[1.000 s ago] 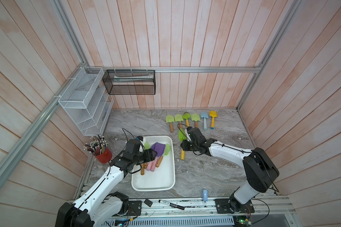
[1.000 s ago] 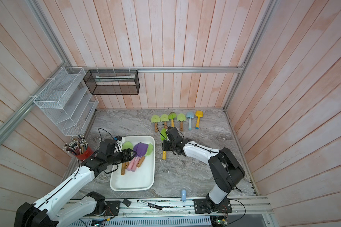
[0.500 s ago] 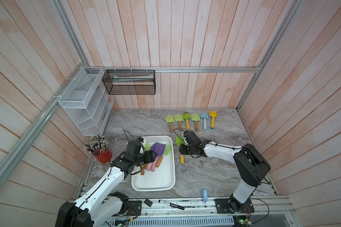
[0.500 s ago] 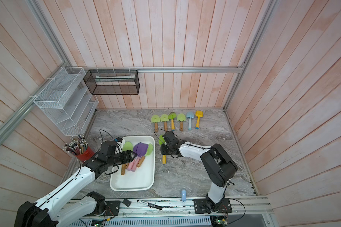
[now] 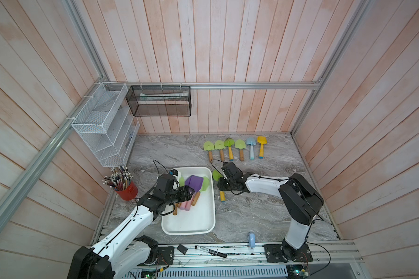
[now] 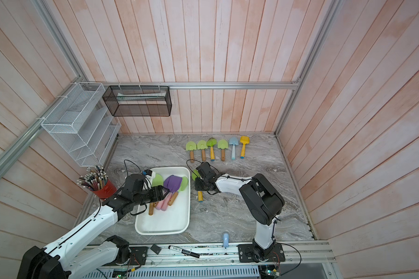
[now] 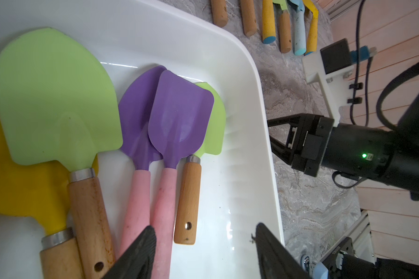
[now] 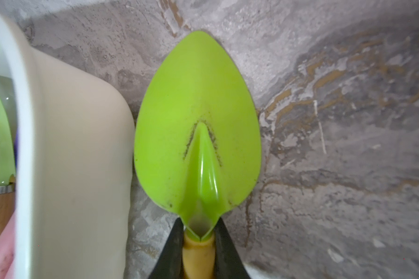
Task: Take the shovel out of the storage box
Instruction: Place the shovel at the center of the board.
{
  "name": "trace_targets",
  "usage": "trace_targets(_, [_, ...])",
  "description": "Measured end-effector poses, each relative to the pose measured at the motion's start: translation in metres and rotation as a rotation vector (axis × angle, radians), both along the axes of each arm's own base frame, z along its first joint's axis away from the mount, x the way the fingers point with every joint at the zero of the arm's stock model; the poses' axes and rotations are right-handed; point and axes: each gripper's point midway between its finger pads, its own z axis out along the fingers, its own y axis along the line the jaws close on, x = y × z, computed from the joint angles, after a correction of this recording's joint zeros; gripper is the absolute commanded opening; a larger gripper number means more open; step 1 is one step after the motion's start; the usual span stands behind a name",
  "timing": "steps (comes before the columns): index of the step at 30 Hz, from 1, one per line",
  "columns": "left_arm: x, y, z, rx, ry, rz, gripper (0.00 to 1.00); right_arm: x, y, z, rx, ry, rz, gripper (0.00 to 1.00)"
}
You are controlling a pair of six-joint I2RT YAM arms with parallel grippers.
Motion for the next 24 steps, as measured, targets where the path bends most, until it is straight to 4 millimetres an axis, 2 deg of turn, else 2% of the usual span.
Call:
trace_targets(8, [0.0,0.0,0.0,0.004,-0.003,-0.006,0.67,-0.002,-0.003,-0.006,-0.023,0.008,-0.009,0.27])
trace_targets(18, [-0.003,-0.005,-0.009,0.025,0.019,-0.03,0.67,-0.003,-0.004,-0.003,-0.027,0.006,-0.01,0.36])
trace_targets(21, [-0.007,-0.009,-0.015,0.051,0.035,-0.042,0.67,-0.007,-0.009,0.003,-0.038,0.006,-0.014,0.39])
trace_targets(24, [-0.009,-0.011,-0.019,0.078,0.046,-0.05,0.67,-0.008,-0.013,0.019,-0.03,-0.015,-0.02,0.41])
